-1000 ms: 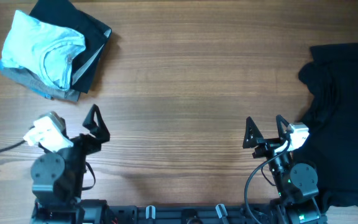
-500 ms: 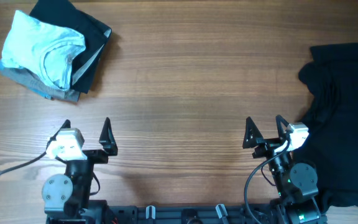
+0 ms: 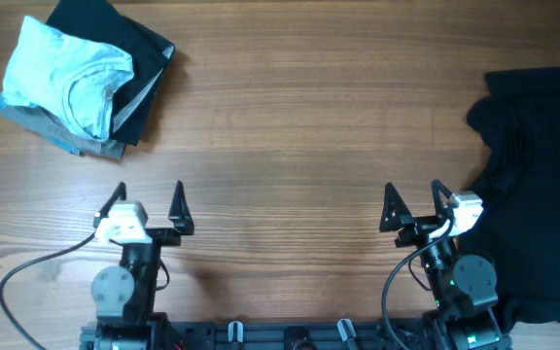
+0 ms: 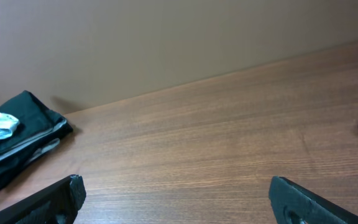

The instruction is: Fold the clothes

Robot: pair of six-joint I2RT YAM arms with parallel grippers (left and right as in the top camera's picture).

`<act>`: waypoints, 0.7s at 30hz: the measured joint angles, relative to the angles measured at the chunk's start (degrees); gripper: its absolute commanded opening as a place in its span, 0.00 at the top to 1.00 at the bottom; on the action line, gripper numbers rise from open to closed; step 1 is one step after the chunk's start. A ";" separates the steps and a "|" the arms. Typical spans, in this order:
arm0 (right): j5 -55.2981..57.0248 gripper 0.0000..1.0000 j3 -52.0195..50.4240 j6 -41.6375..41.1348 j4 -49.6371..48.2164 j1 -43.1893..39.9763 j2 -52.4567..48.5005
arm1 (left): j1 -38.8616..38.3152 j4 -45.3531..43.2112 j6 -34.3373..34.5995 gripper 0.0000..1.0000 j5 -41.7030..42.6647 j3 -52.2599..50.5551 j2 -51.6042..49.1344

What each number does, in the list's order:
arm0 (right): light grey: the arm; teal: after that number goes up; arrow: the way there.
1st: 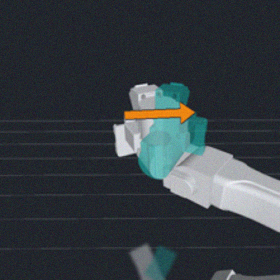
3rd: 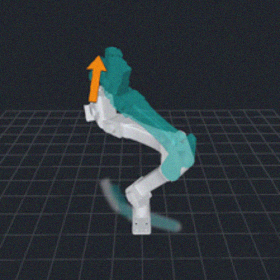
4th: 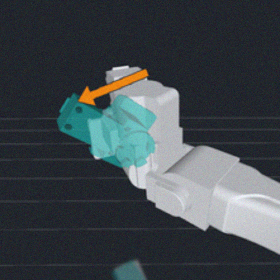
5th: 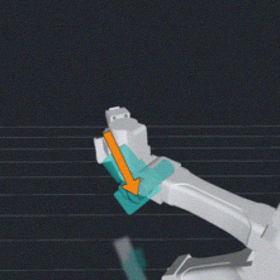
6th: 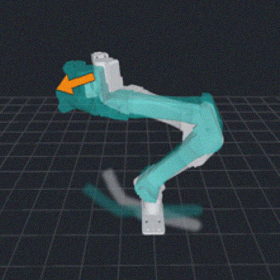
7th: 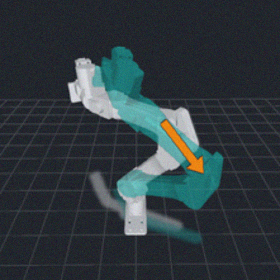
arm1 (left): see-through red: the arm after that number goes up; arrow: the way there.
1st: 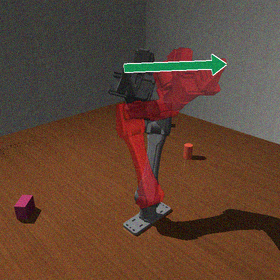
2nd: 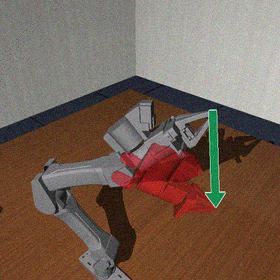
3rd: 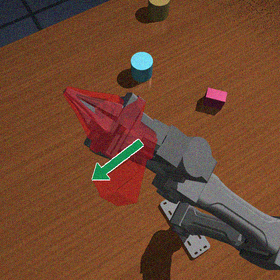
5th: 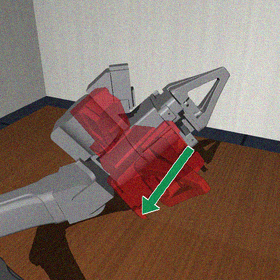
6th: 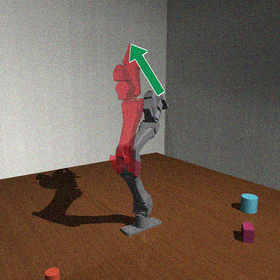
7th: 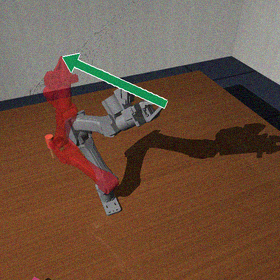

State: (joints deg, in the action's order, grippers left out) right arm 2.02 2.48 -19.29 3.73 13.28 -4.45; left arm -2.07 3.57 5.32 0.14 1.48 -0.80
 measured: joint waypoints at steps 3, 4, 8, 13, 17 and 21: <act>0.00 0.00 0.00 0.00 0.00 0.00 0.00 | 0.00 0.61 0.42 0.00 0.00 -0.87 -0.02; 0.00 0.00 0.00 0.00 0.00 0.00 -0.02 | 0.00 0.59 0.59 0.00 0.02 -0.87 0.02; 0.00 0.00 0.00 0.00 0.00 0.00 -0.02 | 0.00 0.59 0.98 0.00 0.02 -0.87 0.02; 0.00 0.00 0.00 0.00 0.00 0.00 -0.02 | 0.00 0.61 0.98 0.00 0.02 -0.87 0.02; 0.00 0.00 0.00 0.00 0.00 0.00 -0.02 | 0.00 0.59 0.98 0.00 0.02 -0.87 0.02; 0.00 0.00 0.00 0.00 0.00 0.00 -0.02 | 0.00 0.61 1.01 0.00 0.02 -0.87 0.02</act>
State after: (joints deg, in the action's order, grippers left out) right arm 2.02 2.48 -19.29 3.73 13.28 -4.47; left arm -2.07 4.19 6.33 0.16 0.60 -0.78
